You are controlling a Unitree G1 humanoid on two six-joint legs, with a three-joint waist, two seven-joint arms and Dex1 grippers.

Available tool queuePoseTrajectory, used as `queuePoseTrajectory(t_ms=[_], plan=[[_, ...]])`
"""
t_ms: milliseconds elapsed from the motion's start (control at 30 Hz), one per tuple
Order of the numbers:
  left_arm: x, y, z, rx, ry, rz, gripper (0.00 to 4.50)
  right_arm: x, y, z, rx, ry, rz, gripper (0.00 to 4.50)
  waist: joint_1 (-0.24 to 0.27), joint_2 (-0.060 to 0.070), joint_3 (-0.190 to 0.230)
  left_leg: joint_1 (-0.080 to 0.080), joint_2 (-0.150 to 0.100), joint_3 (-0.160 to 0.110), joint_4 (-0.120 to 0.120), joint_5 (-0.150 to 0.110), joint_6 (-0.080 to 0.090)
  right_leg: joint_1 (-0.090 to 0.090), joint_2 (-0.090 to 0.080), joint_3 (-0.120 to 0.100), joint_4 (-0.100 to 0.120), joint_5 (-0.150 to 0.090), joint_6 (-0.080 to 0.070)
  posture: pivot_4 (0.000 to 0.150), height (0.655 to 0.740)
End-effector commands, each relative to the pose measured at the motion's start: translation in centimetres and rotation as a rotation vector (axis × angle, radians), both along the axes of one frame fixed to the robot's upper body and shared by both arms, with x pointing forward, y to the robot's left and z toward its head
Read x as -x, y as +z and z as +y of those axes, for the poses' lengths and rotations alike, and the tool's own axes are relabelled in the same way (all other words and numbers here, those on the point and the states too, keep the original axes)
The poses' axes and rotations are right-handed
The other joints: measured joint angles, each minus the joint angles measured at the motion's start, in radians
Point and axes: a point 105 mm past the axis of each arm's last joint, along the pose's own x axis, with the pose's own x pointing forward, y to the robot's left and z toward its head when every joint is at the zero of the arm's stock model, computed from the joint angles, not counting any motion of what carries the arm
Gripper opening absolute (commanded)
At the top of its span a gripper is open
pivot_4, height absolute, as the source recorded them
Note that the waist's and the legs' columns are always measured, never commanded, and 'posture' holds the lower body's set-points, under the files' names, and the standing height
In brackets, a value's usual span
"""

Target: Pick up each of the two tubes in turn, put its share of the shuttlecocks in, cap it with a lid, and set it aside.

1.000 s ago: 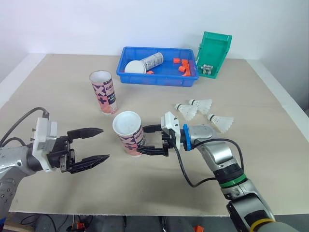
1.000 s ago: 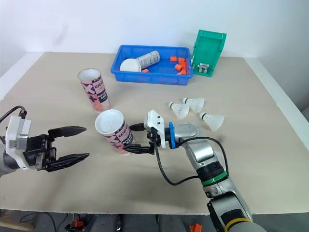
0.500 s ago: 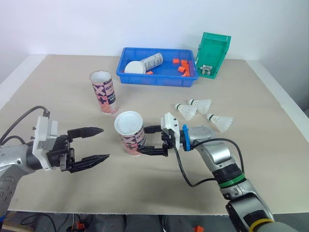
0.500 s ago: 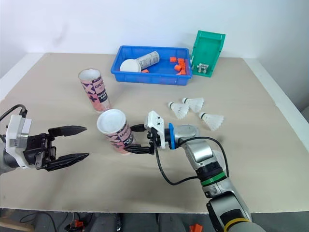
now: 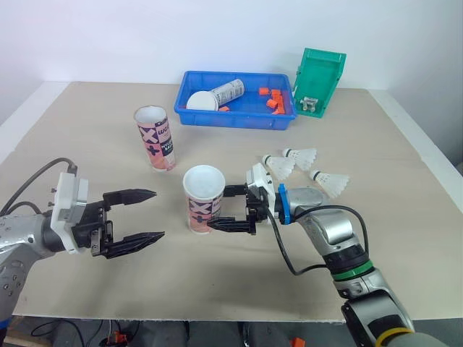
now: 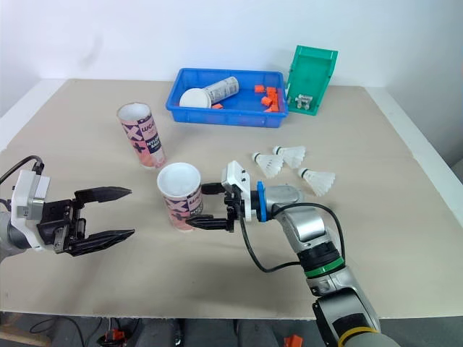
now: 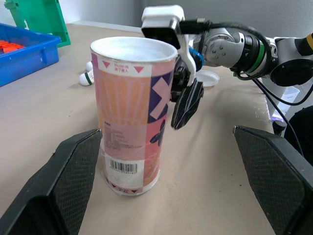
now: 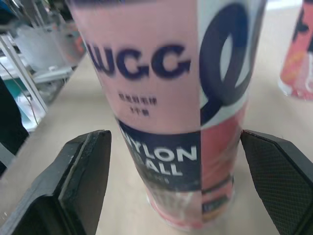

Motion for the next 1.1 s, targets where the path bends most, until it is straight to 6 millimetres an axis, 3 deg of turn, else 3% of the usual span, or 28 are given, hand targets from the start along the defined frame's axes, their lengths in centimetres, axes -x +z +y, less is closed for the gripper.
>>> queuePoseTrajectory(t_ms=[33,533,633,733,800,867,933,1100], plan=[[0.0,0.5,0.0,-0.013,-0.005,-0.02,4.5,0.3,0.9,1.0,-0.007,0.026,-0.061,4.49,0.0,0.0,0.0,0.0,0.0,0.0,0.0,0.0,0.0,0.0,0.0,0.0,0.0,0.0,0.0,0.15,0.7079],[-0.1,0.6,0.1,-0.017,-0.006,-0.023,4.5,0.0,0.7,2.7,-0.026,0.039,-0.069,4.49,0.0,0.0,0.0,0.0,0.0,0.0,0.0,0.0,0.0,0.0,0.0,0.0,0.0,0.0,0.0,0.15,0.7079],[-0.1,0.6,0.0,-0.014,-0.007,-0.025,4.5,0.1,0.9,2.7,-0.035,0.047,-0.068,3.62,0.0,0.0,0.0,0.0,0.0,0.0,0.0,0.0,0.0,0.0,0.0,0.0,0.0,0.0,0.0,0.15,0.7079],[-0.2,0.6,-0.1,-0.011,-0.006,-0.028,4.5,0.0,1.1,2.5,-0.043,0.038,-0.072,2.48,0.0,0.0,0.0,0.0,0.0,0.0,0.0,0.0,0.0,0.0,0.0,0.0,0.0,0.0,0.0,0.15,0.7079],[-0.3,0.6,-0.1,-0.005,-0.003,-0.032,4.5,-0.1,1.4,2.3,-0.047,0.026,-0.074,2.07,0.0,0.0,0.0,0.0,0.0,0.0,0.0,0.0,0.0,0.0,0.0,0.0,0.0,0.0,0.0,0.15,0.7079],[-0.4,0.7,-0.2,0.011,-0.001,-0.038,4.5,-0.1,1.8,1.7,-0.053,0.022,-0.08,1.98,0.0,0.0,0.0,0.0,0.0,0.0,0.0,0.0,0.0,0.0,0.0,0.0,0.0,0.0,0.0,0.15,0.7079],[-0.9,1.2,-0.6,0.057,-0.002,-0.054,4.5,-0.3,3.5,0.3,-0.09,-0.008,-0.103,1.98,0.002,0.0,0.0,0.0,0.0,0.0,0.0,0.0,0.0,0.0,0.0,0.0,0.0,0.0,0.0,0.15,0.7079],[-2.5,1.6,-2.5,0.114,-0.032,-0.083,4.5,-1.9,8.1,-5.2,-0.155,-0.193,-0.192,1.98,0.008,0.0,0.0,-0.001,0.0,-0.001,0.003,0.0,0.0,0.002,0.0,0.0,0.0,0.0,0.002,0.15,0.7079]])
